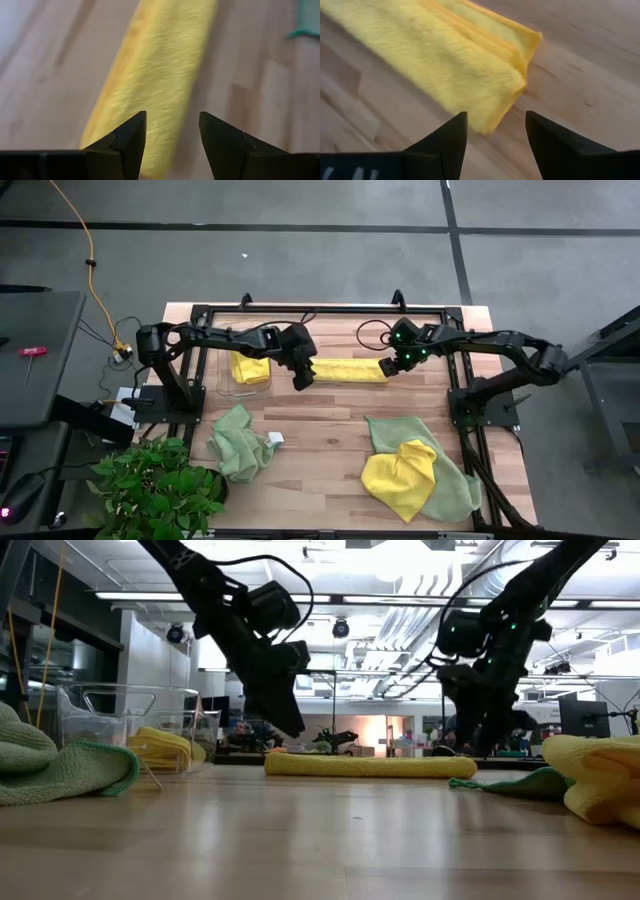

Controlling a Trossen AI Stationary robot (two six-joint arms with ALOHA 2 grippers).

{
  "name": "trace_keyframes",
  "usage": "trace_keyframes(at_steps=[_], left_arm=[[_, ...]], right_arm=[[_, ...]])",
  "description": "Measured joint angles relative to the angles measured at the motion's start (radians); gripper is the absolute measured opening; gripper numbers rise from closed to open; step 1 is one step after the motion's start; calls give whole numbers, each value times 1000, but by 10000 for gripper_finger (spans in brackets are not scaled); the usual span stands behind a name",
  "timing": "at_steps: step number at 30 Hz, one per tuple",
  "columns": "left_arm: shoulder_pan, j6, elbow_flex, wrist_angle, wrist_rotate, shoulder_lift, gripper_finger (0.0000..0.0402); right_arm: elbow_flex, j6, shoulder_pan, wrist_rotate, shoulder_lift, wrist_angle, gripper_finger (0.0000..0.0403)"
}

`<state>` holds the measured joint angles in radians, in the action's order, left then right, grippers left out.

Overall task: Fold microfiber towels
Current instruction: Fold the top yellow towel

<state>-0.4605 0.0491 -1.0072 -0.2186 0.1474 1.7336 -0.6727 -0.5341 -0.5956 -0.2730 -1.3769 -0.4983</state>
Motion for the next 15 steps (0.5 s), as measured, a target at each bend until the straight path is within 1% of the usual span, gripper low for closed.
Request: trace_keyframes(at_steps=[4,10,15], left_arm=[[4,-28,13,12,-83,0,170],[-3,-64,14,12,-88,12,170],[-4,-64,13,10,-88,64,170]], right_arm=[[0,-21,-30,-23,-62,55,193],[0,-71,-29,-39,-131,120,193],[0,-138,-5,-64,-172,225,193]])
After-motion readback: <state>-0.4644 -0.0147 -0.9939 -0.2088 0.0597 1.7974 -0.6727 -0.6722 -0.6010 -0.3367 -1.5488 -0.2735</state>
